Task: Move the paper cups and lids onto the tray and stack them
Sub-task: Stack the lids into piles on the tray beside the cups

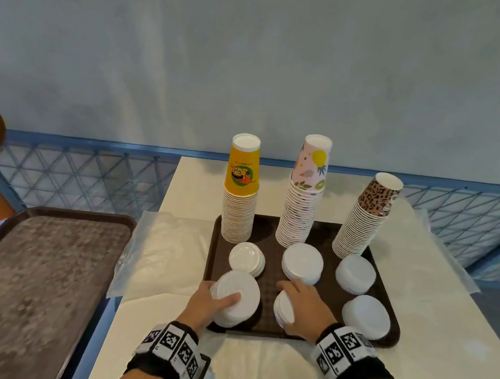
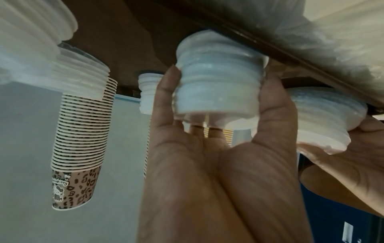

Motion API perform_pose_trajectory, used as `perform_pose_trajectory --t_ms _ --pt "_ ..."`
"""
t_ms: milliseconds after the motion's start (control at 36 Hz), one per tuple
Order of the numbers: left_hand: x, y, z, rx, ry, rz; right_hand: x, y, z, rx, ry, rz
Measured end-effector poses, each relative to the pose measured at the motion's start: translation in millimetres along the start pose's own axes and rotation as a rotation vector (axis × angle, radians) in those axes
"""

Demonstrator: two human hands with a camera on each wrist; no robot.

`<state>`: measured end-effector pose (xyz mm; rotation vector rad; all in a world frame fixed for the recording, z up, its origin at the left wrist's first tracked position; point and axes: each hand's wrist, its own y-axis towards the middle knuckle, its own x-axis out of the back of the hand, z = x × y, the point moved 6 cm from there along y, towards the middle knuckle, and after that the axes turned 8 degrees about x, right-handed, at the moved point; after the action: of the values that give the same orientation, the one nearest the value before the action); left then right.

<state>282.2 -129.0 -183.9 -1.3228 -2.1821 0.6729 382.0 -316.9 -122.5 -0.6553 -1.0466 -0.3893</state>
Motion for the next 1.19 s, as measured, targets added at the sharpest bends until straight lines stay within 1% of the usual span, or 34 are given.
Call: perform_pose_trajectory --t_ms 28,83,278,333,361,389,417,444,472,500,528,583,611,639,667,722,778,833,972,1028,1083,1194 --pt "0.0 -3.3 -2.2 -0.006 0.024 -0.025 -0.5 0.1 -1.2 0.003 0.003 -0.001" --pt "-2.1 -26.2 -19.8 -0.041 0.089 -0.064 -1.1 -0.1 -2.8 0.004 0.023 -0.005" --pt "-2.7 -45.9 -34.3 -0.187 0.291 -0.276 -1.2 -6.3 -8.7 0.016 0.156 -0.022" --pt "-2.7 -54.7 -38.8 -0.195 0.312 -0.371 0.1 -10.1 -8.8 0.032 0.203 -0.051" --pt "-1.8 -61.7 -42.9 -0.206 0.304 -0.441 0.6 -12.4 -9.2 0.043 0.236 -0.076" --pt "-0.8 -70.2 -48.3 -0.244 0.290 -0.524 1.8 -15.3 -9.0 0.059 0.272 -0.111" --pt "-1.2 -81.8 -56.7 -0.316 0.278 -0.602 2.9 -18.4 -9.4 0.079 0.303 -0.158" --pt "-4.0 -93.1 -65.6 -0.415 0.262 -0.655 5.2 -22.4 -9.3 0.102 0.328 -0.221" --pt "-10.2 -103.2 -73.5 -0.514 0.243 -0.662 7.0 -26.6 -11.3 0.118 0.355 -0.295" --pt "-20.2 -109.2 -78.5 -0.586 0.229 -0.615 8.4 -31.0 -14.6 0.122 0.386 -0.377" --pt "-33.5 -113.4 -82.4 -0.624 0.230 -0.528 8.3 -34.9 -20.1 0.110 0.420 -0.453" --pt "-65.1 -110.8 -80.4 -0.587 0.273 -0.312 3.1 -39.5 -35.1 0.030 0.473 -0.543" --pt "-81.1 -105.5 -75.8 -0.531 0.292 -0.208 -1.9 -39.6 -43.4 -0.026 0.505 -0.544" --pt "-95.9 -97.1 -69.1 -0.475 0.307 -0.132 -7.3 -38.6 -50.8 -0.083 0.548 -0.515" --pt "-108.1 -89.2 -63.6 -0.410 0.333 -0.082 -12.6 -36.6 -56.2 -0.124 0.604 -0.467" --pt "-124.3 -75.8 -55.3 -0.277 0.375 -0.031 -21.0 -30.8 -63.4 -0.163 0.665 -0.359" --pt "-132.3 -66.9 -51.7 -0.207 0.355 -0.018 -23.1 -25.9 -68.0 -0.177 0.640 -0.293" --pt "-133.8 -61.4 -53.4 -0.193 0.360 -0.056 -22.2 -24.2 -72.6 -0.201 0.671 -0.276" --pt "-135.9 -51.0 -60.7 -0.238 0.383 -0.129 -24.3 -24.8 -84.8 -0.287 0.719 -0.284" --pt "-137.1 -47.7 -63.4 -0.252 0.383 -0.150 -21.6 -25.1 -87.3 -0.326 0.678 -0.316" --pt "-136.7 -44.3 -65.3 -0.253 0.388 -0.178 -14.9 -24.0 -85.6 -0.328 0.611 -0.333" --pt "-133.5 -33.4 -64.7 -0.231 0.394 -0.204 -7.1 -17.2 -81.2 -0.334 0.574 -0.276"
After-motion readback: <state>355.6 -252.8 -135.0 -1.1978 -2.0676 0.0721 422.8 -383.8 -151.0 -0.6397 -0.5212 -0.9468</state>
